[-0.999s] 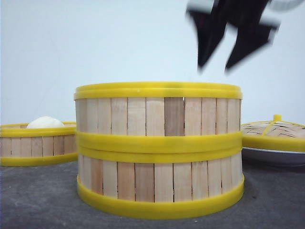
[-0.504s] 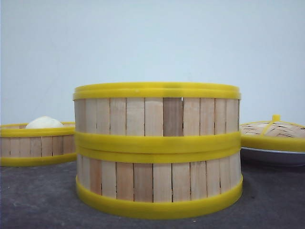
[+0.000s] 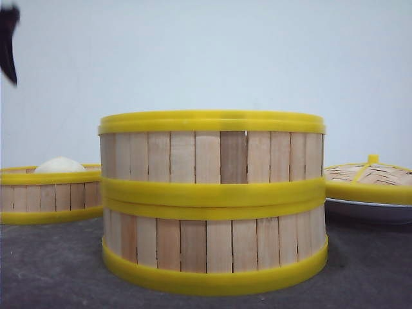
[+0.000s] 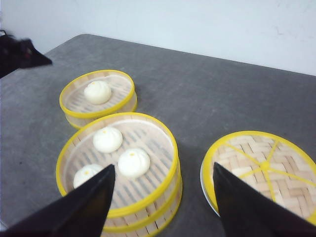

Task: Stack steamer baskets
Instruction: 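Grasp the rim of the basket with one bun using the left gripper and lift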

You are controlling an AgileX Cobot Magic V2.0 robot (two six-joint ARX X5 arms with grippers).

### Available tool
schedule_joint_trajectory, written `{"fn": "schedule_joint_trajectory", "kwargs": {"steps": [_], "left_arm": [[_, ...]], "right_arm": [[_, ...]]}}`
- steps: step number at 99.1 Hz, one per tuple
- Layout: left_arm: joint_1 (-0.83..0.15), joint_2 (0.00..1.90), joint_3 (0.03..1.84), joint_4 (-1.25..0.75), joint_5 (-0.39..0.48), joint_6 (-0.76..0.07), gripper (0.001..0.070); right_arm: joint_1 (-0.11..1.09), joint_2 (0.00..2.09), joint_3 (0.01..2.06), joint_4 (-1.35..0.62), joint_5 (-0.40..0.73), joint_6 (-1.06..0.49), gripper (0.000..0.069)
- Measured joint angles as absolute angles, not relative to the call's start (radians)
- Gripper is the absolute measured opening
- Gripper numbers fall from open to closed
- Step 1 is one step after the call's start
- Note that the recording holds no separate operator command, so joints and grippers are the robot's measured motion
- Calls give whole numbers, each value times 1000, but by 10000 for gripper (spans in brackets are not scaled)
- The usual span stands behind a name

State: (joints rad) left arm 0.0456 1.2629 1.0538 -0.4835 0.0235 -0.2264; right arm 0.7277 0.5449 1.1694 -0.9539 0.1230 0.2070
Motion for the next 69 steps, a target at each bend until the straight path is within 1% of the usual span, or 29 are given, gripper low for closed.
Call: {"fn": "schedule_joint_trajectory", "kwargs": {"steps": [30, 53, 57, 69], "left_arm": [[71, 1489, 1119, -460, 25, -234, 549], [88, 1594, 1119, -452, 25, -248, 545], [91, 1606, 1119, -448, 25, -249, 532], [96, 1630, 1119, -444, 25, -250, 433]], "right_arm": [[728, 546, 1169, -926, 123, 210, 391], [728, 559, 1169, -926, 123, 211, 391], [728, 564, 1169, -926, 124, 211, 391], [728, 581, 1169, -925, 124, 211, 391]]}}
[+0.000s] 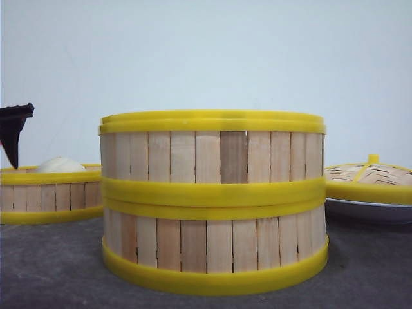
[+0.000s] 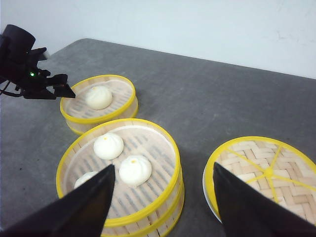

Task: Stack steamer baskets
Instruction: 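Grasp the rim of the basket with one bun using the left gripper and lift, then carry the basket with the left gripper and set it on the stack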

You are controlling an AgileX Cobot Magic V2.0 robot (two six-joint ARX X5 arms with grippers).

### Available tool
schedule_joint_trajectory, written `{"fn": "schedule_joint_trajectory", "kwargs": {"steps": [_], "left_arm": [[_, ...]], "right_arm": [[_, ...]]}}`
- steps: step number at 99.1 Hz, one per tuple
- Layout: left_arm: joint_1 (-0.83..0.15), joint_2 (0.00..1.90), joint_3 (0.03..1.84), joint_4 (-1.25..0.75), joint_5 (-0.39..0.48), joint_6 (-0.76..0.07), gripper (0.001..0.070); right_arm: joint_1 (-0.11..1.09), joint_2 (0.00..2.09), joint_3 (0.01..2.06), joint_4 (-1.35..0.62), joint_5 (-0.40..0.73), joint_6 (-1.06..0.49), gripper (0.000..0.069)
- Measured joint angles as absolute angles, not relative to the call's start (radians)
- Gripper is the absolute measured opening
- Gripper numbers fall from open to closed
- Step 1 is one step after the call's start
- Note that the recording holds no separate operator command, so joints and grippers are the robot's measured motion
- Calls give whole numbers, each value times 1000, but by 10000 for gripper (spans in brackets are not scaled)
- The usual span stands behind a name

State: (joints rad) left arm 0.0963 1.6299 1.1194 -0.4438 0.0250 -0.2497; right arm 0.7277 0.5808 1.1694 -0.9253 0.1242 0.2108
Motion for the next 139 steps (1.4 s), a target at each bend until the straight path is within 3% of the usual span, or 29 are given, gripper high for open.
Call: {"fn": "schedule_joint_trajectory", "kwargs": {"steps": [22, 47, 58, 98, 120, 139], "left_arm": [[98, 1683, 1119, -437, 25, -252, 370], [96, 1702, 1121, -425, 28, -257, 100], [101, 1703, 1126, -428, 25, -258, 39], [104, 1597, 1216, -528, 33, -248, 28], [87, 1409, 1365, -648, 199, -251, 28], [-35, 1277, 1377, -768, 322, -218, 28]], "right_arm": [[728, 616, 1169, -924, 124, 211, 391], [728, 636, 1169, -904, 124, 211, 375], [728, 635, 1169, -894, 124, 211, 343], [728, 635, 1169, -892, 124, 210, 335], [728, 635, 1169, -892, 124, 210, 335], [728, 636, 1169, -892, 124, 210, 339]]}}
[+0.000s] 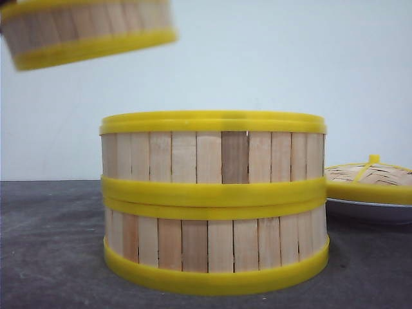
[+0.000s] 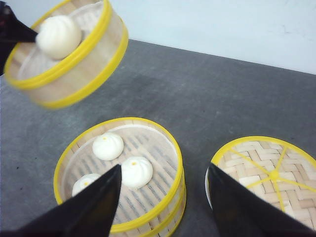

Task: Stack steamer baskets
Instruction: 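Carry the basket with the left gripper and set it on the stack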

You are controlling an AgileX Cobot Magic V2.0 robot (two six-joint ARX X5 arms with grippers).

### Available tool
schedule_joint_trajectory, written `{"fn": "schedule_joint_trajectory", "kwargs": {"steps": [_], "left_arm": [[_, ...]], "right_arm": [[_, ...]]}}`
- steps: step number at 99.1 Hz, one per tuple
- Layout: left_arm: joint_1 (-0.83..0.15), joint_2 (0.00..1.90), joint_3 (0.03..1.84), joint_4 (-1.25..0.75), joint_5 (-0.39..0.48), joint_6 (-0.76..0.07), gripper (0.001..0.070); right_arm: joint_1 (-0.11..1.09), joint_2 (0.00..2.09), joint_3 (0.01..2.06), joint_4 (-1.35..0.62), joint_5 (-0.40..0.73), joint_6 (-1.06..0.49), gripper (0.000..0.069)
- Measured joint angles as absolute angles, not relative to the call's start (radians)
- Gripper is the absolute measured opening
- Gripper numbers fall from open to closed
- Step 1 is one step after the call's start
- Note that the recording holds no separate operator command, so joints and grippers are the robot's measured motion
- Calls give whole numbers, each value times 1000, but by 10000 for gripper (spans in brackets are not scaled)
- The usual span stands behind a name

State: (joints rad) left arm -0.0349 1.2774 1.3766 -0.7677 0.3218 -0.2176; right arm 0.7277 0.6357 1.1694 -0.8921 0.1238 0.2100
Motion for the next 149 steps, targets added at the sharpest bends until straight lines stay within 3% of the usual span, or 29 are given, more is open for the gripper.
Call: {"fn": "schedule_joint_trajectory", "kwargs": {"steps": [22, 39, 53, 80, 149], "left_arm": [[-265, 1245, 1376, -834, 309, -153, 28], [-434, 1289, 1376, -833, 203, -134, 28], [-508, 1363, 1376, -832, 130, -115, 28], [-525, 1442, 1375, -744, 120, -116, 28], [-539, 1489, 1375, -744, 130, -127, 28]], "right_arm": [[728, 636, 1169, -892, 123, 210, 343], [728, 635, 1169, -893, 105, 210, 343], [728, 635, 1169, -900, 105, 210, 343], [728, 636, 1169, -902, 105, 210, 343], [728, 636, 1169, -902, 105, 207, 343]]}}
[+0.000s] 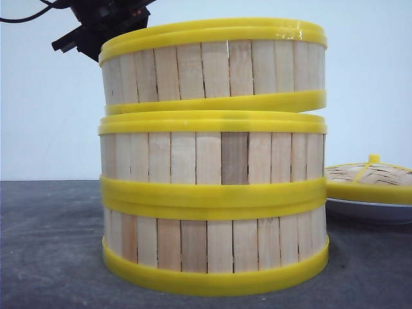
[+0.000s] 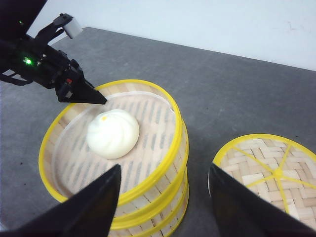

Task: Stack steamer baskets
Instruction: 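Carry the basket with the left gripper and set it on the stack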

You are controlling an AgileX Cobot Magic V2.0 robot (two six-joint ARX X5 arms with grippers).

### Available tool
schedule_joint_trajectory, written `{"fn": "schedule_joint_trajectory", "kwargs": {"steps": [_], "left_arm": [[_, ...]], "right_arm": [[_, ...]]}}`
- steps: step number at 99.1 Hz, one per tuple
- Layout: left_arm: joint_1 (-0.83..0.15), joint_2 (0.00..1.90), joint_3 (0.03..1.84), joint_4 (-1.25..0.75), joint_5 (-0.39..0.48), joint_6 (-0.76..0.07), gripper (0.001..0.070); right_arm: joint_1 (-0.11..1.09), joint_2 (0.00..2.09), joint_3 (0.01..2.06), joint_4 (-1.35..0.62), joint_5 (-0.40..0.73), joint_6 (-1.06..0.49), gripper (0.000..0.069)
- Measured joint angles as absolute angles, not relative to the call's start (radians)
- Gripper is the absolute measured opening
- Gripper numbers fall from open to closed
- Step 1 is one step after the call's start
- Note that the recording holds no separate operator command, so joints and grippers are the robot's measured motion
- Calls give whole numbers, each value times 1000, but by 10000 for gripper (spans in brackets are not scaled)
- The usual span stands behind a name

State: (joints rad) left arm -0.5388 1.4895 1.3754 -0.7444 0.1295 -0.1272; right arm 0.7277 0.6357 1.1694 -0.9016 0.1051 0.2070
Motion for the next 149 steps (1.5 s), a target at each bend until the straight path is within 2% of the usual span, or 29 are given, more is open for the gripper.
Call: {"fn": "schedule_joint_trajectory", "kwargs": {"steps": [32, 56, 149], "left_arm": [[-515, 1491, 1492, -815, 137, -127, 28], [-518, 1491, 1497, -921, 138, -126, 28], [-542, 1573, 1497, -905, 140, -118, 28]], "right_arm": [[728, 636, 1169, -910, 105, 207, 343], [728, 636, 1169, -910, 105, 207, 343], [728, 636, 1169, -911, 105, 207, 343]]}}
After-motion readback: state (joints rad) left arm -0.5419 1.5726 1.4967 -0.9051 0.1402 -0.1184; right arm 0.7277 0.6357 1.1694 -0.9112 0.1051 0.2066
